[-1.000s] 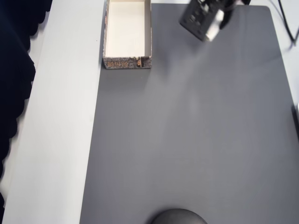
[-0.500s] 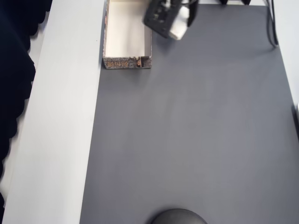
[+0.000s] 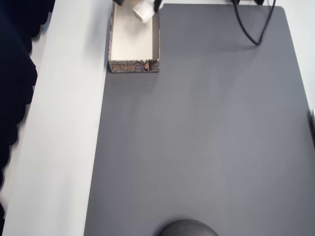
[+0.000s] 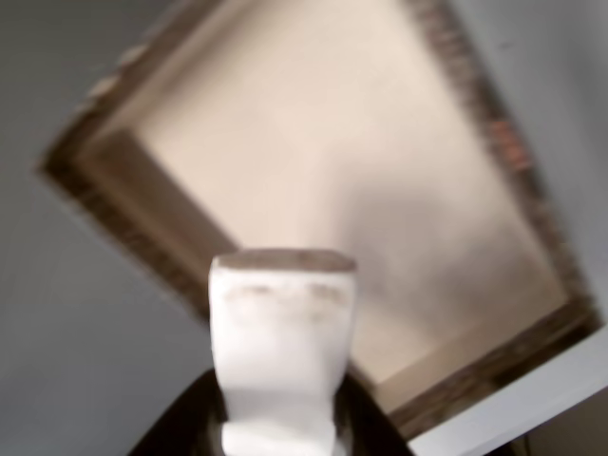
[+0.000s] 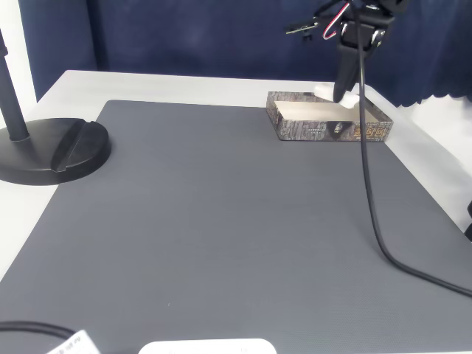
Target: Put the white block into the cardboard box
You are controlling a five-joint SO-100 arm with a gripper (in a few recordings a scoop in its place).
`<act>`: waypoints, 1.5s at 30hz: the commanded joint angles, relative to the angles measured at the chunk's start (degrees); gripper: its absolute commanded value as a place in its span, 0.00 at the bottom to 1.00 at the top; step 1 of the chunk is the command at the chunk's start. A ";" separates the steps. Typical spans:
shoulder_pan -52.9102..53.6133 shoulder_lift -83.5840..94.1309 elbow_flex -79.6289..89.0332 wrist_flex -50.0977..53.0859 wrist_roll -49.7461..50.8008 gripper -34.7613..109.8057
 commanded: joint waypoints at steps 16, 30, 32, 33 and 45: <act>2.02 -9.23 -16.17 0.70 11.69 0.23; 1.49 -9.40 -16.00 1.05 43.95 0.23; 1.05 -9.23 -16.00 1.05 47.37 0.23; 0.79 -9.23 -16.00 1.05 49.13 0.23; 1.32 -12.57 -18.02 0.88 50.71 0.23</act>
